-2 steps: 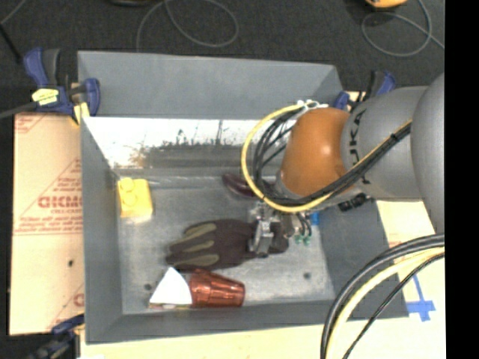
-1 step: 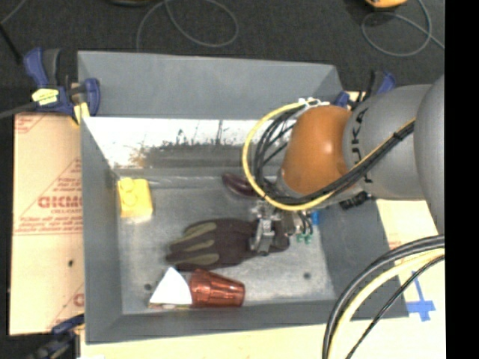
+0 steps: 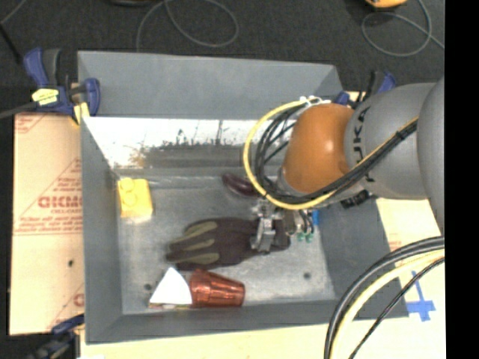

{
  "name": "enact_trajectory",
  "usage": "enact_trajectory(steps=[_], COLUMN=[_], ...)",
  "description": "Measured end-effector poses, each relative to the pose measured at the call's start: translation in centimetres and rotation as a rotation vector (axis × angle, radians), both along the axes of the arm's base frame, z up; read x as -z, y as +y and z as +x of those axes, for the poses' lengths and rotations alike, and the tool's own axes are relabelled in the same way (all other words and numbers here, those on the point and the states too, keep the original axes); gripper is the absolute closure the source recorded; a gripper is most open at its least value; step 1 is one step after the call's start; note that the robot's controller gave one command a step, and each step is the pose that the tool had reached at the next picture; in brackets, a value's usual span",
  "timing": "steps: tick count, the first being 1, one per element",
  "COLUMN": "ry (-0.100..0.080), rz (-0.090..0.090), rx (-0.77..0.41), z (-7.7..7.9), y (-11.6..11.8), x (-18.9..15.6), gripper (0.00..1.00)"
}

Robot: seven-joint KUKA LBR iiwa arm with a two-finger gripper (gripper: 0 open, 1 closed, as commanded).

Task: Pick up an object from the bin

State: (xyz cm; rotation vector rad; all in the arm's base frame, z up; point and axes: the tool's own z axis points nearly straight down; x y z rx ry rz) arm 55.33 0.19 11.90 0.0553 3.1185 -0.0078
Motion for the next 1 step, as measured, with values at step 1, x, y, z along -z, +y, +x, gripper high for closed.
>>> enact_trajectory(steps=[1], ry=[0.000], rz=[0.000], rx=[-0.001], z=[-0.01], y=[-0.01], x=[-0.71], gripper=[1.00])
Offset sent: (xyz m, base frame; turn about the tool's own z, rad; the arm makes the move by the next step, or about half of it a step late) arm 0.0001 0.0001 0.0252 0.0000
